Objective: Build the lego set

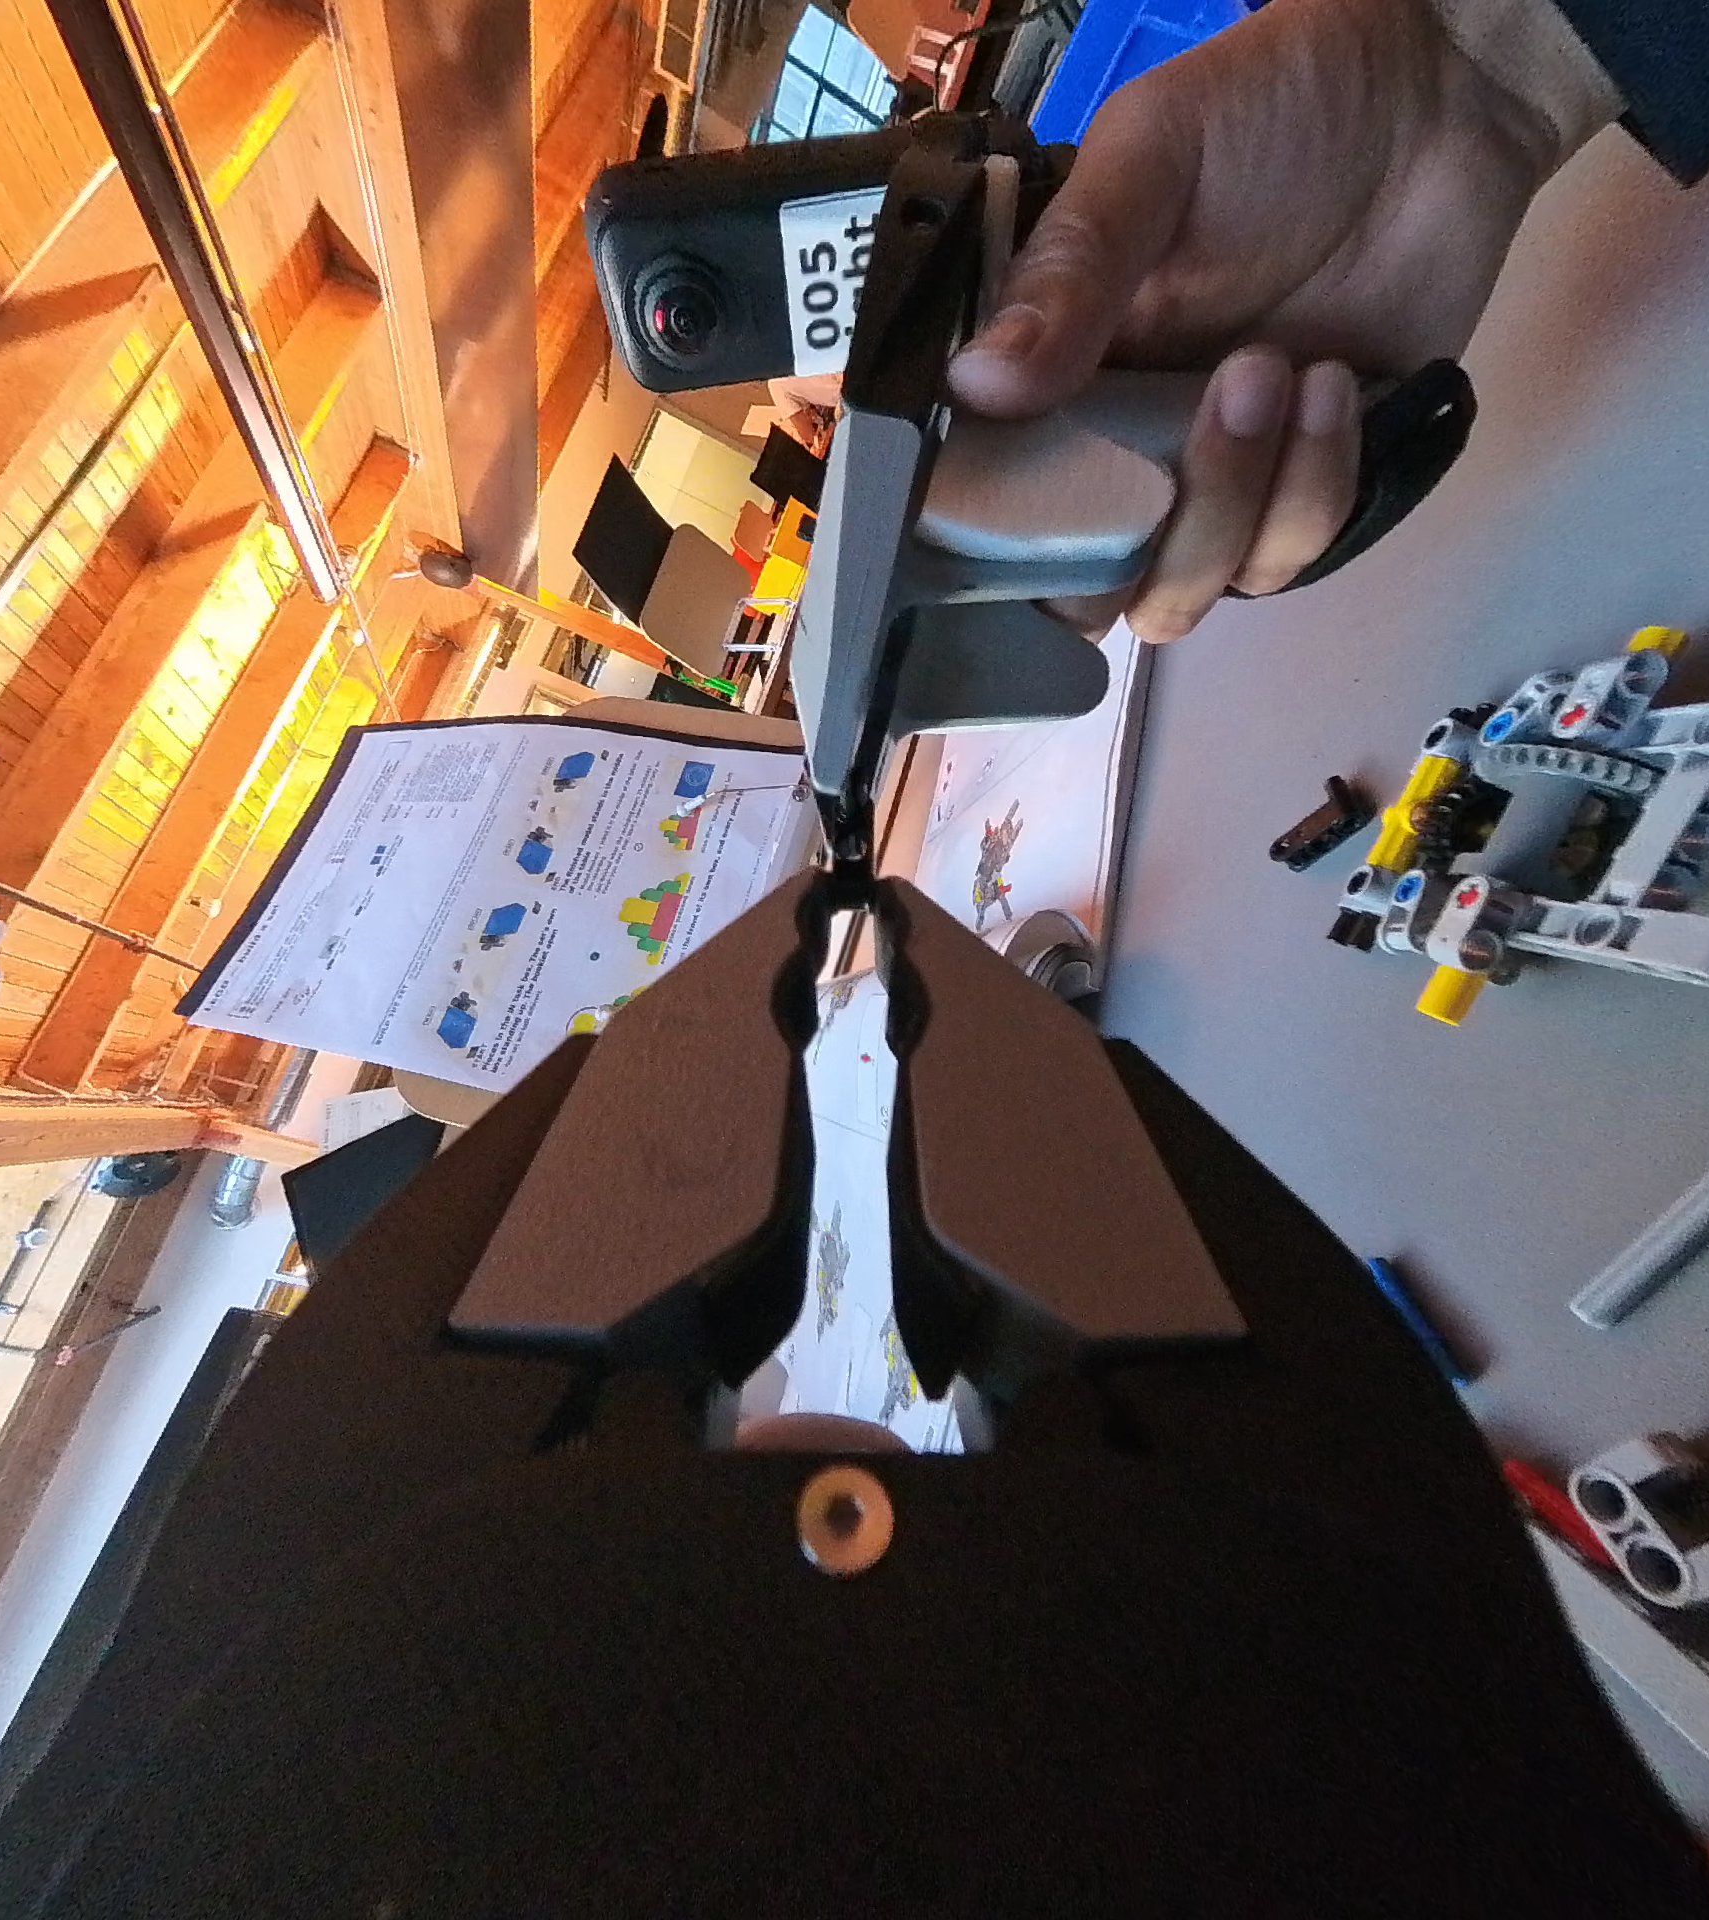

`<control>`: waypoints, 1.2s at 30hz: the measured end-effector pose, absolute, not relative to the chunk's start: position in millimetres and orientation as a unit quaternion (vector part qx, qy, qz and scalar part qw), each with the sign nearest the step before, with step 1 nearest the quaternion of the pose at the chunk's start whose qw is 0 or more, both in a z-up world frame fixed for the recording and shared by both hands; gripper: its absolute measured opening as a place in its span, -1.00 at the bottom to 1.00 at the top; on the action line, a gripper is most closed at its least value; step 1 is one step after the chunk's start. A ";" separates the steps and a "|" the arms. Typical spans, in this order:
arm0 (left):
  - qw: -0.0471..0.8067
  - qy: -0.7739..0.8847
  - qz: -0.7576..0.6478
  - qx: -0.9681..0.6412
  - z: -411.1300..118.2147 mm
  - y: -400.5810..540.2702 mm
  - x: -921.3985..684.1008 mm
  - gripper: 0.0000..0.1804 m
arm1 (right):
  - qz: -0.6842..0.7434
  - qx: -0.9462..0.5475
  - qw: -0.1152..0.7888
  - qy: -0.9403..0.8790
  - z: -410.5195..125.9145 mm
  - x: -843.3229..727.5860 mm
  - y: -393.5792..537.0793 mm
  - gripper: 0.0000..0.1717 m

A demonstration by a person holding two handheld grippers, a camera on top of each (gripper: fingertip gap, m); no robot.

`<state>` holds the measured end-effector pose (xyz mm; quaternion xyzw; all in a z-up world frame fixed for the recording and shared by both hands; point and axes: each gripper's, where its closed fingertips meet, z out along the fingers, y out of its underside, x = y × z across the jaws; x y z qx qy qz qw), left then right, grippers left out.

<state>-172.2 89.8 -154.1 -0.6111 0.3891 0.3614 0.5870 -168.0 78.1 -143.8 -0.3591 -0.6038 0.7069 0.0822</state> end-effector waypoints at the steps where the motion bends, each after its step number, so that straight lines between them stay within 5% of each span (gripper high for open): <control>1: 0.587 0.390 0.359 -0.612 -154.5 89.7 -172.3 -0.93 | 0.706 -0.360 0.083 -0.604 -144.1 -168.4 77.9 -0.85; 10: 0.569 0.388 0.327 -0.647 -166.9 88.0 -176.3 -0.94 | 0.658 -0.350 0.160 -0.647 -154.6 -173.4 74.4 -0.86; 18: 0.570 0.417 0.310 -0.636 -170.0 84.1 -170.4 -0.94 | 0.702 -0.396 0.009 -0.592 -157.4 -171.8 72.2 -0.85; 24: 0.561 0.465 0.102 -0.678 -197.4 70.0 -134.7 -0.94 | 0.629 -0.355 -0.048 -0.690 -183.2 -139.8 58.9 -0.75; 36: 0.527 0.492 0.005 -0.693 -214.7 57.0 -115.4 -0.94 | 0.518 -0.369 -0.213 -0.742 -207.7 -117.1 46.8 -0.75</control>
